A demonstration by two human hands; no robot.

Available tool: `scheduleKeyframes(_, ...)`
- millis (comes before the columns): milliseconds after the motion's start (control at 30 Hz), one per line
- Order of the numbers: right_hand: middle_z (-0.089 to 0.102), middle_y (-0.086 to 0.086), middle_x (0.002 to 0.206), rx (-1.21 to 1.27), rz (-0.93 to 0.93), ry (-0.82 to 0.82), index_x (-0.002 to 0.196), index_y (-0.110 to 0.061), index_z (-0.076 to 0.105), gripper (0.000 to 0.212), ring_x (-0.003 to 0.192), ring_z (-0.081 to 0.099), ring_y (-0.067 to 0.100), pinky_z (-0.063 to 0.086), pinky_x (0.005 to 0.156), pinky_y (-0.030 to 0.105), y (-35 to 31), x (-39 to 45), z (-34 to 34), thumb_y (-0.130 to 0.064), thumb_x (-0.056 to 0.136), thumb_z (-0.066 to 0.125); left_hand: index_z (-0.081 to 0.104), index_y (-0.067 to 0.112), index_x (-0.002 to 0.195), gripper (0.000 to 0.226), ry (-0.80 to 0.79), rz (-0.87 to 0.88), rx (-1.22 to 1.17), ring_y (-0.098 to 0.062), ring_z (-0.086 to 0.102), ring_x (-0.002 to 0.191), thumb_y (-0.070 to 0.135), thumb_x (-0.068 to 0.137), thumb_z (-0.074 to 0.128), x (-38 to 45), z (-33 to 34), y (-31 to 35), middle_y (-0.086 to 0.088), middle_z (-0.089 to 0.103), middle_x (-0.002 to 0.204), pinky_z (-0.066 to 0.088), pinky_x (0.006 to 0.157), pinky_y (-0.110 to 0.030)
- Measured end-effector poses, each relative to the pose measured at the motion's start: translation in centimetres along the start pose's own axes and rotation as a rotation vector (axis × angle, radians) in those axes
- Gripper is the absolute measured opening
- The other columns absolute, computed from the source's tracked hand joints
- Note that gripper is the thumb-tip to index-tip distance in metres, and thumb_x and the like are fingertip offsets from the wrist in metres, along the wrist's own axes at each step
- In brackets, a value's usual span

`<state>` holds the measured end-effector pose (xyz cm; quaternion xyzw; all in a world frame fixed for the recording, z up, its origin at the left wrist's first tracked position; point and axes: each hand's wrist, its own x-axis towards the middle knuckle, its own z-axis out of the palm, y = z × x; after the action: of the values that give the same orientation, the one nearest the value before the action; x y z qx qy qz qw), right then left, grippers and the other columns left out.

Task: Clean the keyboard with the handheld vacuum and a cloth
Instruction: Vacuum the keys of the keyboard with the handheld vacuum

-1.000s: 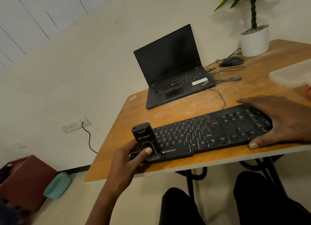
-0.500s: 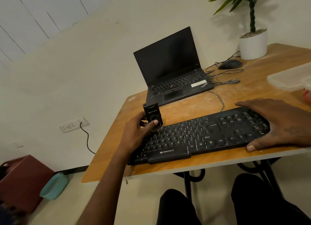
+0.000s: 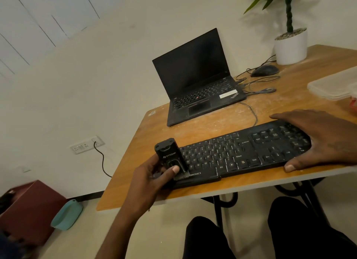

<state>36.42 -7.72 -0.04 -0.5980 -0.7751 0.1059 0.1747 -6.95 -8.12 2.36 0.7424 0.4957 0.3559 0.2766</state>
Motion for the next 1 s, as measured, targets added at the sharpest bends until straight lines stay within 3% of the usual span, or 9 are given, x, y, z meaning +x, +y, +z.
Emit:
scheduleKeyframes(133, 0.036, -0.020, 0.151, -0.002, 0.011, 0.004, 0.139, -0.070, 0.002, 0.122, 0.121, 0.025, -0.005, 0.027, 0.106, 0.029, 0.0, 0.0, 0.0, -0.104, 0.039, 0.061, 0.064, 0.027, 0.125, 0.032, -0.011, 0.016, 0.055, -0.011, 0.073, 0.095, 0.032, 0.095, 0.071, 3.7, 0.6, 0.0, 0.009, 0.076, 0.103, 0.059, 0.079, -0.025)
scheduleKeyframes(267, 0.036, -0.022, 0.148, 0.012, 0.017, -0.005, 0.140, -0.070, 0.002, 0.121, 0.121, 0.026, -0.005, 0.028, 0.107, 0.030, -0.1, -0.1, -0.1, -0.104, 0.039, 0.061, 0.063, 0.024, 0.130, 0.033, 0.013, -0.003, 0.132, -0.001, 0.069, 0.096, 0.034, 0.099, 0.069, 8.3, 0.9, -0.8, 0.008, 0.074, 0.111, 0.057, 0.085, -0.028)
scheduleKeyframes(333, 0.035, -0.022, 0.149, 0.015, 0.021, -0.009, 0.142, -0.068, 0.002, 0.123, 0.122, 0.026, -0.003, 0.029, 0.108, 0.032, -0.1, -0.3, -0.2, -0.104, 0.039, 0.060, 0.063, 0.023, 0.130, 0.034, 0.018, -0.029, 0.142, 0.004, 0.068, 0.094, 0.035, 0.099, 0.068, 9.3, 1.0, -1.2, 0.008, 0.073, 0.110, 0.053, 0.081, -0.023)
scheduleKeyframes(400, 0.034, -0.022, 0.150, 0.019, 0.018, -0.010, 0.147, -0.063, 0.005, 0.127, 0.122, 0.025, -0.004, 0.028, 0.108, 0.030, -0.1, -0.4, -0.2, -0.104, 0.040, 0.061, 0.064, 0.022, 0.128, 0.032, 0.016, -0.025, 0.144, 0.001, 0.069, 0.094, 0.035, 0.099, 0.068, 9.0, 1.2, -1.0, 0.006, 0.074, 0.109, 0.051, 0.079, -0.020)
scheduleKeyframes(600, 0.032, -0.020, 0.155, 0.046, 0.004, -0.012, 0.153, -0.054, 0.009, 0.134, 0.131, 0.026, -0.001, 0.026, 0.110, 0.030, -0.5, -0.5, -0.3, -0.104, 0.040, 0.061, 0.065, 0.022, 0.129, 0.038, -0.010, -0.001, 0.038, -0.018, 0.074, 0.106, 0.034, 0.093, 0.069, 2.6, 0.6, 0.1, 0.003, 0.077, 0.115, 0.062, 0.087, -0.037)
scheduleKeyframes(667, 0.032, -0.019, 0.157, 0.046, 0.003, -0.011, 0.155, -0.052, 0.010, 0.135, 0.135, 0.028, 0.003, 0.026, 0.111, 0.031, -0.5, -0.5, -0.3, -0.104, 0.041, 0.061, 0.065, 0.020, 0.132, 0.040, -0.017, -0.008, -0.002, -0.018, 0.073, 0.111, 0.029, 0.093, 0.069, 0.1, 0.2, 0.3, 0.005, 0.077, 0.119, 0.061, 0.089, -0.035)
scheduleKeyframes(800, 0.036, -0.016, 0.155, 0.029, -0.005, -0.007, 0.154, -0.051, 0.014, 0.135, 0.125, 0.026, -0.003, 0.025, 0.107, 0.028, -0.7, -0.3, -0.3, -0.104, 0.040, 0.061, 0.065, 0.018, 0.135, 0.044, -0.006, -0.002, -0.034, -0.012, 0.073, 0.111, 0.025, 0.091, 0.070, -1.3, 0.0, 0.4, 0.008, 0.077, 0.120, 0.060, 0.090, -0.026)
scheduleKeyframes(1000, 0.040, -0.017, 0.149, 0.030, 0.007, 0.001, 0.153, -0.049, 0.019, 0.135, 0.122, 0.028, -0.002, 0.030, 0.107, 0.032, -0.7, -0.5, -0.4, -0.104, 0.038, 0.061, 0.063, 0.026, 0.127, 0.033, -0.019, 0.029, 0.056, -0.010, 0.074, 0.100, 0.033, 0.095, 0.070, 4.5, 1.4, 0.3, 0.004, 0.076, 0.110, 0.061, 0.082, -0.028)
